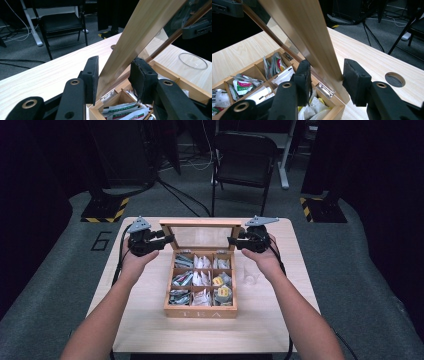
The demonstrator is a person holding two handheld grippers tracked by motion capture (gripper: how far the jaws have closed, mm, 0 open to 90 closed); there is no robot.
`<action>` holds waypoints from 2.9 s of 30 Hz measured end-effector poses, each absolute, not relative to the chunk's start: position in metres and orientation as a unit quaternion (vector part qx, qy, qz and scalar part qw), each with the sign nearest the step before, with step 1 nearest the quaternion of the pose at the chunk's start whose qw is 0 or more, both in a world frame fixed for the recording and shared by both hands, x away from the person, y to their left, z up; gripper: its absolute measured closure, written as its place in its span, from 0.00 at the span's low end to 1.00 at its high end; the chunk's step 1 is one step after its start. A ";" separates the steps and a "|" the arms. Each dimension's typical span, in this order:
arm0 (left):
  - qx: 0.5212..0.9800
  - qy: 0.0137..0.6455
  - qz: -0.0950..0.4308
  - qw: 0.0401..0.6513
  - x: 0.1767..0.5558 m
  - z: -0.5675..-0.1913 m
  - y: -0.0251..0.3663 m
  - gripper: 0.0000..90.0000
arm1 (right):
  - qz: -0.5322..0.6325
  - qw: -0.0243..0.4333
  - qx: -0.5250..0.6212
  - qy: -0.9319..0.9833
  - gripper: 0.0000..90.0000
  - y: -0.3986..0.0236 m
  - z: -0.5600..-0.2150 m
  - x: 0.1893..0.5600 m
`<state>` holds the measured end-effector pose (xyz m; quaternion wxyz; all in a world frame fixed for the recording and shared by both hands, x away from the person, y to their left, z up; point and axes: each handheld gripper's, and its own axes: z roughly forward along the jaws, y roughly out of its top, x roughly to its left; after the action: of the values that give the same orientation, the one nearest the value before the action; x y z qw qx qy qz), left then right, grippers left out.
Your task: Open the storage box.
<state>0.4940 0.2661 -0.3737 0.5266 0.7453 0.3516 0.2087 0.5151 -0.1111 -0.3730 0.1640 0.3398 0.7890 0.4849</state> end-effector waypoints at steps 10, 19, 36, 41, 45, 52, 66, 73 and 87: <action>0.740 0.361 0.194 0.533 0.502 -0.379 0.268 0.65 | 0.485 0.162 0.343 0.788 0.65 -0.111 -0.376 0.521; 0.745 0.370 0.189 0.521 0.510 -0.387 0.265 0.65 | 0.486 0.160 0.343 0.788 0.66 -0.112 -0.376 0.524; 0.748 0.372 0.189 0.516 0.518 -0.392 0.265 0.68 | 0.478 0.164 0.355 0.786 0.67 -0.111 -0.381 0.531; 0.751 0.375 0.191 0.509 0.522 -0.390 0.264 0.68 | 0.473 0.161 0.362 0.787 0.68 -0.110 -0.386 0.535; 0.747 0.378 0.189 0.513 0.523 -0.391 0.264 0.69 | 0.478 0.156 0.368 0.782 0.68 -0.111 -0.387 0.538; 0.748 0.379 0.187 0.512 0.527 -0.391 0.265 0.69 | 0.478 0.154 0.369 0.783 0.69 -0.111 -0.390 0.541; 0.752 0.388 0.184 0.501 0.532 -0.395 0.263 0.69 | 0.473 0.151 0.371 0.785 0.70 -0.111 -0.394 0.546; 0.756 0.393 0.180 0.492 0.535 -0.400 0.263 0.70 | 0.478 0.144 0.383 0.778 0.70 -0.112 -0.396 0.548; 0.753 0.407 0.181 0.485 0.540 -0.407 0.260 0.71 | 0.466 0.143 0.387 0.783 0.71 -0.111 -0.402 0.554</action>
<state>0.5398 0.2601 -0.4073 0.4848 0.7528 0.4068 0.1811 0.5539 -0.1115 -0.4021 0.1432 0.3873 0.7827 0.4657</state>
